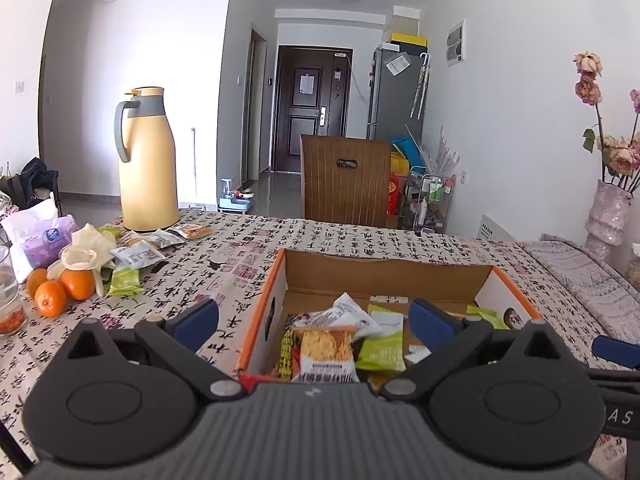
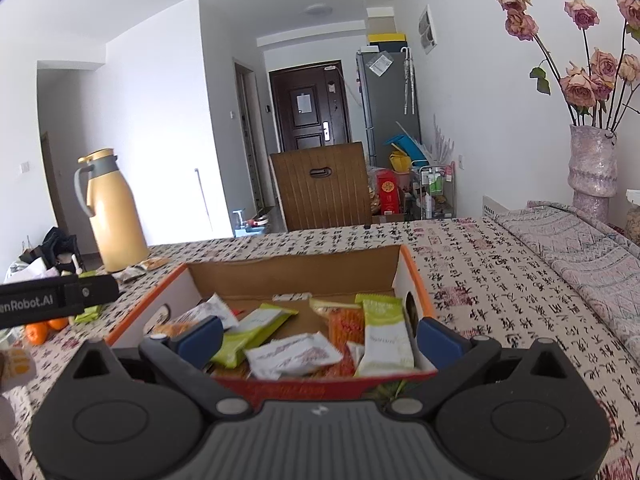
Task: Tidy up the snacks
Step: 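Withdraw both open tools from the box back over the snack pile, then lower the right tool onto a white snack packet and close it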
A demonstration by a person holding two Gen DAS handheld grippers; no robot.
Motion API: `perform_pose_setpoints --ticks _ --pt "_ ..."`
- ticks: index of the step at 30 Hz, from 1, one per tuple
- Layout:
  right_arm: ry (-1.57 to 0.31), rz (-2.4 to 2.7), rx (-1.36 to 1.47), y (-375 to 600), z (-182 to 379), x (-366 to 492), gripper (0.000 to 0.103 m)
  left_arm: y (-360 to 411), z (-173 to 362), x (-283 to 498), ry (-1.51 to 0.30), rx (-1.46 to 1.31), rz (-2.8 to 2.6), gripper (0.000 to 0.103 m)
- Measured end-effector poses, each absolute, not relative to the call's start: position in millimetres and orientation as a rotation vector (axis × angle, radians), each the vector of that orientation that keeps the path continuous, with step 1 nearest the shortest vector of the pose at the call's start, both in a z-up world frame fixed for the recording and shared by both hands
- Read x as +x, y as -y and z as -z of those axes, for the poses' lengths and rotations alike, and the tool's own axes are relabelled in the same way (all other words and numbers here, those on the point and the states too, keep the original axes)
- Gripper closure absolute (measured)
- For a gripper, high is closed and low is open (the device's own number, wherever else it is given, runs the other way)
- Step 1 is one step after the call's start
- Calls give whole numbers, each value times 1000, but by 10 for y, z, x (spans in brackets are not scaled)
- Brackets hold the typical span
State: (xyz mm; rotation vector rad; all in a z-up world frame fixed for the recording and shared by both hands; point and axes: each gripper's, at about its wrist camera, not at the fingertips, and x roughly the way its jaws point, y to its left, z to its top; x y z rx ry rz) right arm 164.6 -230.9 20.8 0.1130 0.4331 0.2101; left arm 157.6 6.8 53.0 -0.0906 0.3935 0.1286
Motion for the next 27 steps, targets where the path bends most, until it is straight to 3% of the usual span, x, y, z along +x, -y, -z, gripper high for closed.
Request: perform_pose_setpoints --ticks 27 --pt "-578 -281 66 2067 251 803 0 -585 186 742 -564 -122 -114 0"
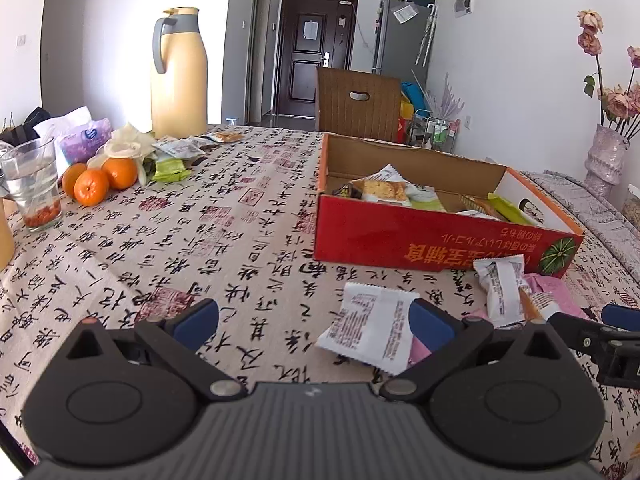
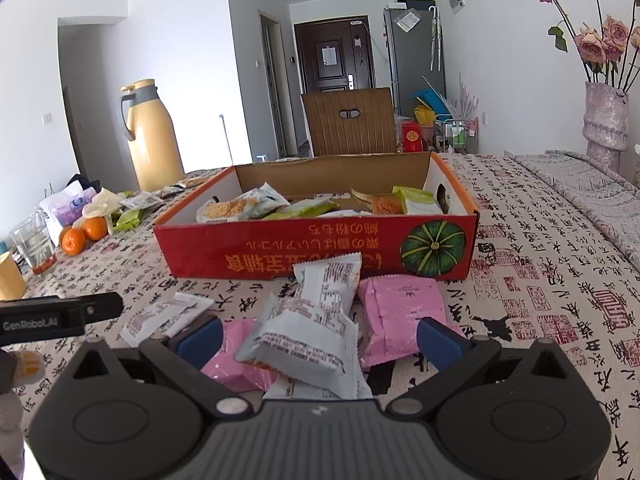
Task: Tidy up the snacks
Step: 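Lower the right tool onto a white snack packet and close it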
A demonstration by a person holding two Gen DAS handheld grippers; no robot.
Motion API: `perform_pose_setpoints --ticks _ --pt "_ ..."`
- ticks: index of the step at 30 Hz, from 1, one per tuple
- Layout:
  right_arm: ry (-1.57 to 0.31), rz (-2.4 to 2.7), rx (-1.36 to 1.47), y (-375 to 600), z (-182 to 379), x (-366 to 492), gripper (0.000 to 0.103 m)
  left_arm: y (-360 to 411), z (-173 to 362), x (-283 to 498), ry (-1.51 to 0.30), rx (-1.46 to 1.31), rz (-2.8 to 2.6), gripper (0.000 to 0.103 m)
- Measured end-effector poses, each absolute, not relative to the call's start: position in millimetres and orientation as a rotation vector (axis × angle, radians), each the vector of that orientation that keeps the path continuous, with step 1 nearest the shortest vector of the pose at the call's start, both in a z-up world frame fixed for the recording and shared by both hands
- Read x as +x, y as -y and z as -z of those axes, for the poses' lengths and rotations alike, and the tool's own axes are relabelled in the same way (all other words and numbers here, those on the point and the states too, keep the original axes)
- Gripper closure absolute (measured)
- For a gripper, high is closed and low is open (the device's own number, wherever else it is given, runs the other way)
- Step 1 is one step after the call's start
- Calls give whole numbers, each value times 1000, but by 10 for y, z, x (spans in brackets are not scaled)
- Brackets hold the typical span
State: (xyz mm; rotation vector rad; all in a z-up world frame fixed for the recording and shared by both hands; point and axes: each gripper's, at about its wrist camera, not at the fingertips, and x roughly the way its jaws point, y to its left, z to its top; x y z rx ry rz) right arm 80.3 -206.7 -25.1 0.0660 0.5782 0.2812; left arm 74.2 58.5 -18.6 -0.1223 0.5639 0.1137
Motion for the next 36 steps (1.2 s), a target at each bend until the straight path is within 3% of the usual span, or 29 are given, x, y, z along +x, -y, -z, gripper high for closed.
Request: perform_pose_setpoints --ticks 8,10,18,21,29,36 --pt "-588 -274 47 1957 301 898 4 -575 193 749 -565 -122 -99 0" --pt "-595 -279 49 1928 331 942 17 -566 205 755 -570 -121 -94 0" --pt "-611 -295 44 1870 418 1009 44 -550 233 783 -579 -121 -88 0" --pt "-601 -302 46 1888 398 993 59 -543 236 791 -580 -121 -83 0" --pt "-567 -310 69 1953 337 928 68 -516 226 803 -581 -109 -80 0" --pt "-506 -288 111 2150 205 857 70 -483 223 929 -610 -66 -66 0"
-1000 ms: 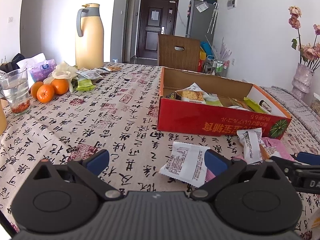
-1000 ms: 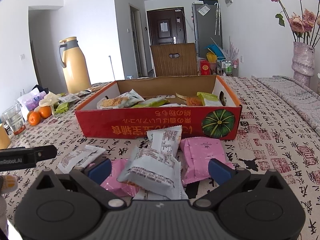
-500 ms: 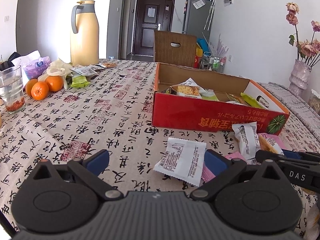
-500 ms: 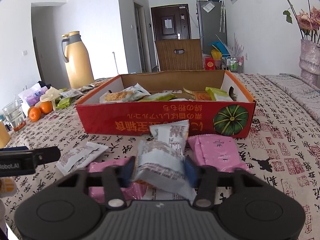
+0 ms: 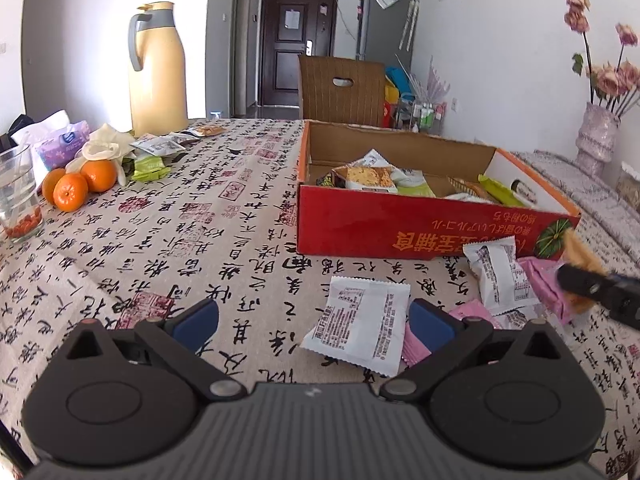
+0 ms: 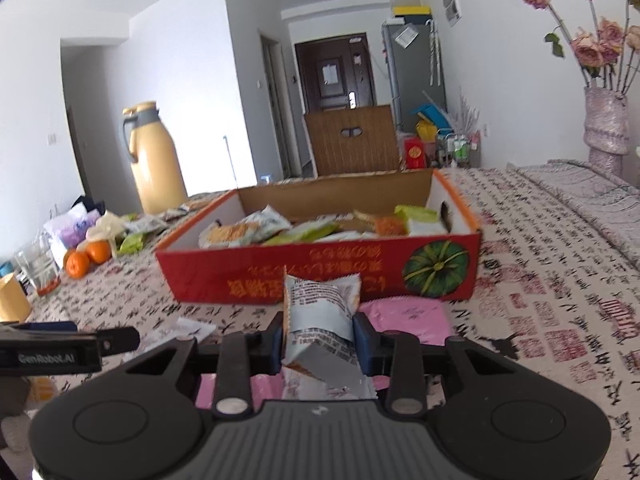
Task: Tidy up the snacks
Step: 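Lower the right tool onto a white snack packet and close it, then grasp a white snack packet with the left tool while the right tool holds its packet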
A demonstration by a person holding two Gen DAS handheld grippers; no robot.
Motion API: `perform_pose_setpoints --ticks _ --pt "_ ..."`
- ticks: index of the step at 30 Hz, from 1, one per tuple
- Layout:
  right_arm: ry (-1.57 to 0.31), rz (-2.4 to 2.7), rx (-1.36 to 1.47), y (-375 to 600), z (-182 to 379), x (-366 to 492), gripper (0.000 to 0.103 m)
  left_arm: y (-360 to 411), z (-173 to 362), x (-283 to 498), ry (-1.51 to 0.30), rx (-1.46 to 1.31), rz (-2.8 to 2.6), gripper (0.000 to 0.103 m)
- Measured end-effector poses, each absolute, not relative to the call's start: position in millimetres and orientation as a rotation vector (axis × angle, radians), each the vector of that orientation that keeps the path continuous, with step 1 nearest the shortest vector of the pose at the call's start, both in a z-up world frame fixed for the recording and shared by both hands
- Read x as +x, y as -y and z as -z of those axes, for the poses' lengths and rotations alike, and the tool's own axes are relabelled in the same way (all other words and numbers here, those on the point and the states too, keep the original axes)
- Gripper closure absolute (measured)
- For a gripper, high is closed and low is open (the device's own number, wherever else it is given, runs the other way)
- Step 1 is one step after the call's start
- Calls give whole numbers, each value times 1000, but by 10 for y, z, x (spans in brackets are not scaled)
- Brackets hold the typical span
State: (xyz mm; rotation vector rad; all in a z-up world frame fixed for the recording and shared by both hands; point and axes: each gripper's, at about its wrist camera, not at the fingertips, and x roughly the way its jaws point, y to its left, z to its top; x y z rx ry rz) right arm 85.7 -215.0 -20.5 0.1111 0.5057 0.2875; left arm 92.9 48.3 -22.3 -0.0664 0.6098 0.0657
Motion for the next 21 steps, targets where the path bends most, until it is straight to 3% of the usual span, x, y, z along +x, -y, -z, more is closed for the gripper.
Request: perform_pose_setpoints --ticks 14,21 --pt "-482 -186 162 2575 220 836 70 -284 411 1356 -735 2 -62 0" --pt "-490 -191 171 2582 269 855 70 -339 451 1432 -767 -24 -81 14"
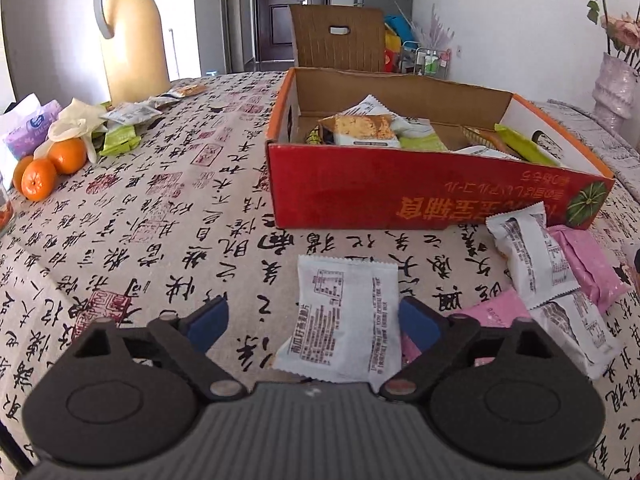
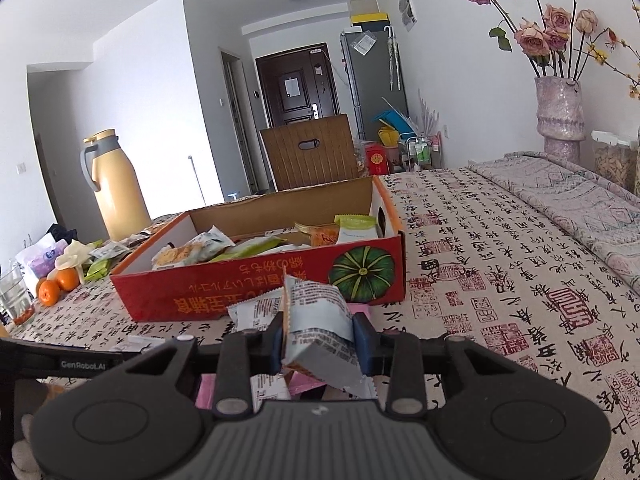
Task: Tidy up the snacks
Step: 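Grasp a white snack packet with the left tool while the right tool holds its packet, then carry both white packets into the red box and open both tools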
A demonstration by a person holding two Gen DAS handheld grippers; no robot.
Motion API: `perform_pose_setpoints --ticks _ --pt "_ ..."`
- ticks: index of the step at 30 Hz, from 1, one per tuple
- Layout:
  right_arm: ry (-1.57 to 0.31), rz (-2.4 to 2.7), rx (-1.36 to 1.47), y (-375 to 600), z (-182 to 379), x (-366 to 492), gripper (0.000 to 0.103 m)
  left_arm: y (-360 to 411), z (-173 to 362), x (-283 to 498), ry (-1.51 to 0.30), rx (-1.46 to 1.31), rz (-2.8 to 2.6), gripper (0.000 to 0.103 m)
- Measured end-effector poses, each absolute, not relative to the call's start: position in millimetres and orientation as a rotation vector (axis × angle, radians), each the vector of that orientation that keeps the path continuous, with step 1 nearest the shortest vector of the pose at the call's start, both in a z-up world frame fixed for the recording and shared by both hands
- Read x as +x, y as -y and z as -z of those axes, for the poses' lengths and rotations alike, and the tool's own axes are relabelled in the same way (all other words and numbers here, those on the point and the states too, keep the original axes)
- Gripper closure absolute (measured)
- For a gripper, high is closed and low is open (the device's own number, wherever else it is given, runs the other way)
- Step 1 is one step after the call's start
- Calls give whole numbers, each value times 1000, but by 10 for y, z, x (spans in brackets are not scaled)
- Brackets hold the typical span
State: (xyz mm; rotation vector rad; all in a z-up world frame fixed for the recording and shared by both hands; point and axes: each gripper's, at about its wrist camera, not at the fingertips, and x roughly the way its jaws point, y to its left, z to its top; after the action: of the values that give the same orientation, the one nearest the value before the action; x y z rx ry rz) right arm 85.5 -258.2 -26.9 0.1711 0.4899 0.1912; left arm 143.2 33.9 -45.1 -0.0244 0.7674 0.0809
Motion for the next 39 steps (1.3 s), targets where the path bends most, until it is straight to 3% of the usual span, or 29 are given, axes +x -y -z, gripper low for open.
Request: perform_pose_setpoints --ticks 11,13,17,24,27,39 --pt "-501 -195 178 2584 307 852 70 -271 490 1377 -773 10 -73 20" --pt "-503 -194 180 2583 311 852 70 -264 486 1369 -771 9 -62 25" --pt "-504 -199 180 2578 317 849 70 -220 469 1338 -759 14 -33 45" --pt "-504 -199 181 2592 321 830 70 -178 460 1300 -741 27 -26 55" --pt "-505 -200 181 2590 323 819 70 -184 416 1255 -715 25 -26 68" --pt "-494 -205 181 2600 292 755 70 -187 292 1118 -654 18 -27 69"
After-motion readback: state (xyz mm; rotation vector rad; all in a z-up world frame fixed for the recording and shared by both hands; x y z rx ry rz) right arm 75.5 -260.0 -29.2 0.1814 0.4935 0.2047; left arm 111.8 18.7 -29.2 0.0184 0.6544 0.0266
